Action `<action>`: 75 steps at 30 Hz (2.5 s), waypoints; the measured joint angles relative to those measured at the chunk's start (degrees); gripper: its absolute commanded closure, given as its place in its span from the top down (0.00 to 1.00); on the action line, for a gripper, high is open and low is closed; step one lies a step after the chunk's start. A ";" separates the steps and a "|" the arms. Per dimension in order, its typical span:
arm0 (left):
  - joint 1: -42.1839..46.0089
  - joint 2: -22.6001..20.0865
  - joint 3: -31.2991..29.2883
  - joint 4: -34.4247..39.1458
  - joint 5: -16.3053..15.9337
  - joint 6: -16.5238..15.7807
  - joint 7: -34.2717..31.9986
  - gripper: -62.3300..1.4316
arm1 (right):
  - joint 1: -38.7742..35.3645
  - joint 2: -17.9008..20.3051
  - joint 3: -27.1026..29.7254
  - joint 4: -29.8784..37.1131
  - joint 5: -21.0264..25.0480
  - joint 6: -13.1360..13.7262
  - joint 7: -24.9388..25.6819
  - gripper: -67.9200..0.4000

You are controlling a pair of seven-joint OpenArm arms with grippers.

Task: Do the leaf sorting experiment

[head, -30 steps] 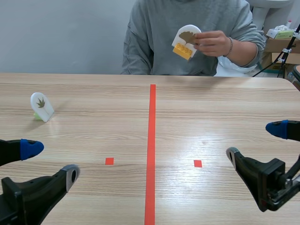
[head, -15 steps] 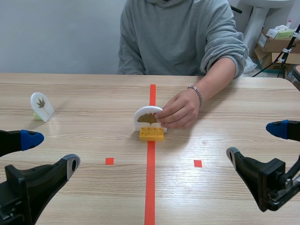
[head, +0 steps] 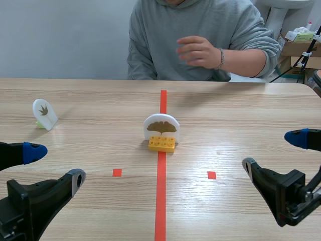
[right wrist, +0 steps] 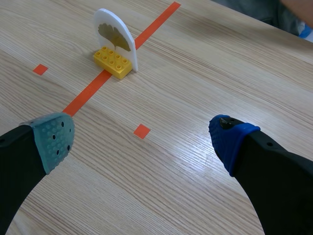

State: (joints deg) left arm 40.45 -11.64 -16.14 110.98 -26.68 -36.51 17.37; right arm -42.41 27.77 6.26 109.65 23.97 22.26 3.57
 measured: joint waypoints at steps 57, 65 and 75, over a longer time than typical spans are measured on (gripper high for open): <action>-4.22 -0.76 0.00 -3.10 8.35 -0.22 -0.07 0.92 | 0.00 0.02 0.00 0.00 0.00 0.00 -0.22 0.83; -21.57 -9.88 8.26 -21.53 11.23 -1.25 -3.78 0.92 | 0.00 0.00 0.00 0.00 -0.02 0.00 -0.20 0.83; -52.94 -14.16 34.64 -48.78 20.63 0.44 -10.01 0.92 | 0.00 0.00 0.00 0.00 -0.02 0.00 -0.22 0.83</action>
State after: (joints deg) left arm -12.49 -25.80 18.50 62.19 -6.04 -36.07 7.35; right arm -42.41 27.77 6.26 109.65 23.94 22.26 3.36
